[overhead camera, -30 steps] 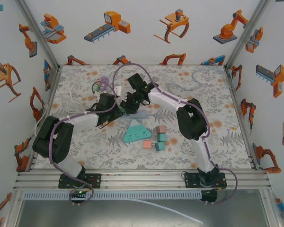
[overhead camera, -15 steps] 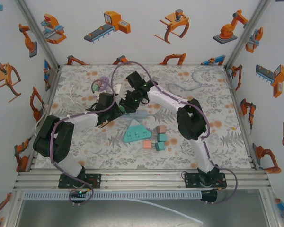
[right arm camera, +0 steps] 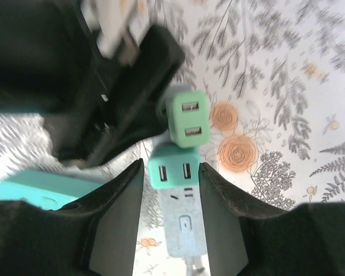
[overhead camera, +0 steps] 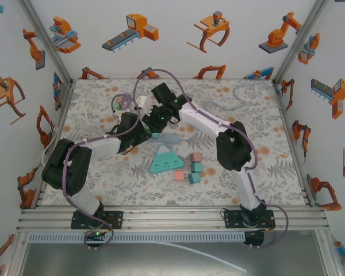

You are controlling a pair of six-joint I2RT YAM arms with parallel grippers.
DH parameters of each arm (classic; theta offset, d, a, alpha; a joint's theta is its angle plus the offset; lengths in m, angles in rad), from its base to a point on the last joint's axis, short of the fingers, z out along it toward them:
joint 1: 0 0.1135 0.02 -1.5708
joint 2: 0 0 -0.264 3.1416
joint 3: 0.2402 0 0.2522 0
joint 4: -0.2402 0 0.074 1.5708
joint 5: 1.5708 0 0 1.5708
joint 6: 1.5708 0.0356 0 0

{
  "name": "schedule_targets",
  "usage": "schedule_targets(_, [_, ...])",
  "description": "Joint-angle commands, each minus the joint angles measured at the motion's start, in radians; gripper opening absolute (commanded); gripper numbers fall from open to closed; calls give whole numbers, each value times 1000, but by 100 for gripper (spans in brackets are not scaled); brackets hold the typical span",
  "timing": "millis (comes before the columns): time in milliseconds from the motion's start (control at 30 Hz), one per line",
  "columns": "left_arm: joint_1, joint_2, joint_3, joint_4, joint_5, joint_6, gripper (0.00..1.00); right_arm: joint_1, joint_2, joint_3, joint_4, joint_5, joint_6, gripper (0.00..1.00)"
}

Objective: Pull the plug off the socket

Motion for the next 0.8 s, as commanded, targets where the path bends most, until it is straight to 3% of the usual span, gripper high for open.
schedule_targets(0, [5,134,-66,-191,-135,58,44,26,-134,41,83,24,192,8])
schedule_targets(33, [5,137,-65,-191,-133,60,44,27,-143,30,90,33,228,14])
schedule_targets(100, [5,136,-64,-190,-134,63,44,26,-156,20,97,67,303,34])
schedule_targets(133, [5,134,-66,-189,-134,62,44,27,-164,13,106,151,392,40])
schedule_targets(233, [5,128,-75,-174,-132,57,44,27,-176,-2,85,408,741,35])
schedule_targets(367, [5,122,-80,-157,-123,59,43,27,-171,-34,35,473,966,36])
schedule_targets(500, [5,112,-88,-142,-109,61,43,26,-141,-55,-27,523,1065,41])
schedule_targets(767, [5,113,-91,-128,-108,60,43,47,-17,9,-100,473,1095,45])
